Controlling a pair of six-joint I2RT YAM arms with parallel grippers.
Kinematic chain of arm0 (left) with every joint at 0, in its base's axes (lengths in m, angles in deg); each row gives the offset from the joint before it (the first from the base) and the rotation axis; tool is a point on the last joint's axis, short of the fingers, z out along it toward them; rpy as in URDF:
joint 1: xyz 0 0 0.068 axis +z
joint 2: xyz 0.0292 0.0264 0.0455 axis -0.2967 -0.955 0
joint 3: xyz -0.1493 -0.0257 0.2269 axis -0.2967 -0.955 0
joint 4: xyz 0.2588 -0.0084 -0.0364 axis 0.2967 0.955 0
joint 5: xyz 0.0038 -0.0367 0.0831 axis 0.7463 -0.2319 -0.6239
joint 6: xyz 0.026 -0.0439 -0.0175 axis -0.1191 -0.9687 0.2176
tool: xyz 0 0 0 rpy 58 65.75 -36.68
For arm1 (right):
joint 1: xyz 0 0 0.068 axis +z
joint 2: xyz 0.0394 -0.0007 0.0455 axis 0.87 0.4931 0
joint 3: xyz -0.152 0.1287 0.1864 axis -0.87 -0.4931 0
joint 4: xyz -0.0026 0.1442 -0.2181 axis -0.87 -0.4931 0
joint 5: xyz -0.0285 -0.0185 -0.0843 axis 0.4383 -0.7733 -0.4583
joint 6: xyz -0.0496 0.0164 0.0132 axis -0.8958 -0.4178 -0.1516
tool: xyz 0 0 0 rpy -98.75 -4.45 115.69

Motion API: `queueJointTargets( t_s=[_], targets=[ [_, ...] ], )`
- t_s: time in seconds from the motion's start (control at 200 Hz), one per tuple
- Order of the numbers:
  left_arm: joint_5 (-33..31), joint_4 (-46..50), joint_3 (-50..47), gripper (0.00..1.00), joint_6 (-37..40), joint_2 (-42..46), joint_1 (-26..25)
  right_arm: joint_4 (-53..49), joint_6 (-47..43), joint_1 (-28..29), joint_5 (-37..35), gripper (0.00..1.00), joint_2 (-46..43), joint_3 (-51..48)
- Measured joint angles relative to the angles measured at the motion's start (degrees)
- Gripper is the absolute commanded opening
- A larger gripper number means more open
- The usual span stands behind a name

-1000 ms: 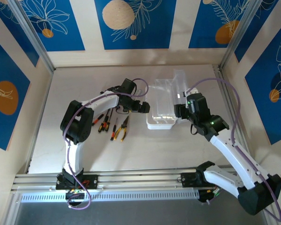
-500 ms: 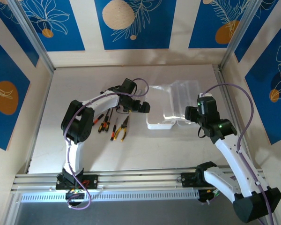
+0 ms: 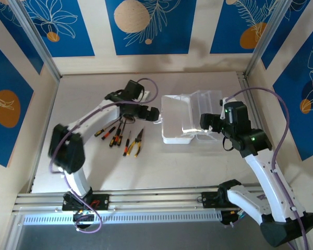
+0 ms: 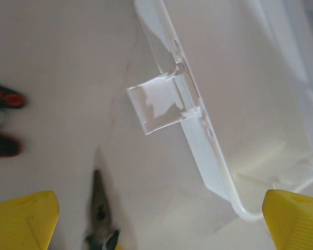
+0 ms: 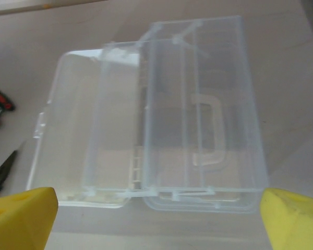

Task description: Pack the tool kit

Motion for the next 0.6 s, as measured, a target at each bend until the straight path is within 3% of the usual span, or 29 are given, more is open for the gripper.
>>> queueJointTargets(
  t_s=[0.05,0.155,0.375,0.6],
  targets=[
    [-1.8,0.8,-3.4,1.00,0.5,4.6,0.1,0.2,-0.2,0.9,1.1,0.99,0.8,0.0],
    [-4.9,3.0,-12.6,0.82,0.7,11.6,0.1,1.4,-0.3,2.3,3.3,0.99,2.1,-0.5],
    [-6.9,4.7,-25.0,0.55,-0.2,12.1,0.0,3.5,-0.4,2.5,6.6,0.99,2.8,-2.7],
    [-8.1,3.0,-25.4,0.51,-0.5,9.0,-0.3,5.2,-0.6,2.5,8.2,0.99,4.0,-2.8]
  ],
)
